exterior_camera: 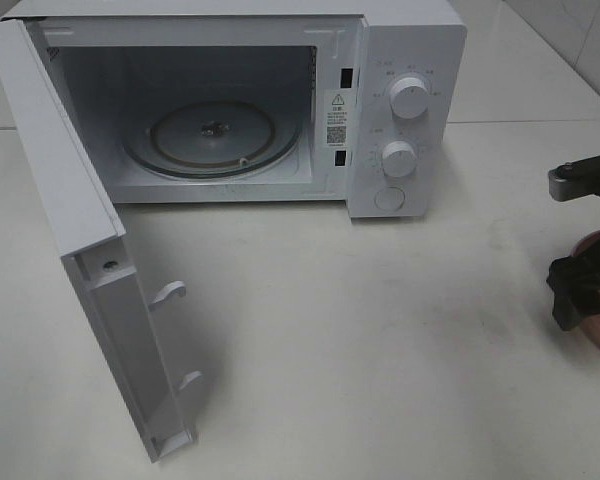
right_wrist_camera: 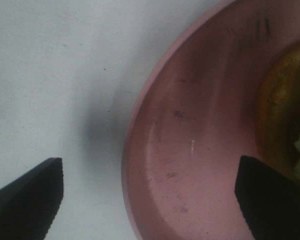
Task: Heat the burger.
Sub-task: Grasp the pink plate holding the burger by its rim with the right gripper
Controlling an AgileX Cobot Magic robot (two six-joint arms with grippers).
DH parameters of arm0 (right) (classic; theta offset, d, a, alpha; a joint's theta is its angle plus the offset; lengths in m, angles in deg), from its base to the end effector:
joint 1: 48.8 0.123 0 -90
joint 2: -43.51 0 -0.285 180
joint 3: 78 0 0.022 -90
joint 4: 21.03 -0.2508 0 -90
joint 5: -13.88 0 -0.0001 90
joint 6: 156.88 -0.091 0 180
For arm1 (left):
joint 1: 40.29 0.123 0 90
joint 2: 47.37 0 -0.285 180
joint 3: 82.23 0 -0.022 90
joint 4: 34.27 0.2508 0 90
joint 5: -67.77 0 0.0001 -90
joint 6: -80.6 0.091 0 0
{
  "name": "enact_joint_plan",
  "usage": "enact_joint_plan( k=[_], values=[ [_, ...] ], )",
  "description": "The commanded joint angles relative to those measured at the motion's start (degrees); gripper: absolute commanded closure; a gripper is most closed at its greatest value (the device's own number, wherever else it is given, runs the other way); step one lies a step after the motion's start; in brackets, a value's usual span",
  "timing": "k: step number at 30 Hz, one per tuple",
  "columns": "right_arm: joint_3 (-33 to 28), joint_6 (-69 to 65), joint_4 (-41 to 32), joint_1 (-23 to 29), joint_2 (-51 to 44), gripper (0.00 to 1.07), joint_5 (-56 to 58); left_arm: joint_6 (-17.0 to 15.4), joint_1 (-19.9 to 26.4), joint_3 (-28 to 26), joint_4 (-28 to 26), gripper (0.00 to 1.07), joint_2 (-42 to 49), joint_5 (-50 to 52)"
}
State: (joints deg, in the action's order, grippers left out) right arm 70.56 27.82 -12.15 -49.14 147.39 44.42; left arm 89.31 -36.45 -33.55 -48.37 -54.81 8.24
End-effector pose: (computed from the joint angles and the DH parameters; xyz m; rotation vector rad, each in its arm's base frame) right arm 0.2828 -0.0088 0.1489 -0.2890 2.8814 -0.1536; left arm -0.0047 -0.0195 0.2805 0.0936 1.9957 -0.1527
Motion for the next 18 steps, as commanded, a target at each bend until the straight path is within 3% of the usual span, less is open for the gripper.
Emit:
enact_joint_plan(
  k=[1,18],
  values=[
    [0.34,-0.29,0.69,-0.23,1.66,0.19,-0.17,0.0,0.29,0.11,-0.23,0.09,0.8,0.29],
    [0.34,-2.18,1.09,-0.23,6.47,0.23,-2.46,0.0,0.29,0.11,-0.23,0.09,0.8,0.29]
  ],
)
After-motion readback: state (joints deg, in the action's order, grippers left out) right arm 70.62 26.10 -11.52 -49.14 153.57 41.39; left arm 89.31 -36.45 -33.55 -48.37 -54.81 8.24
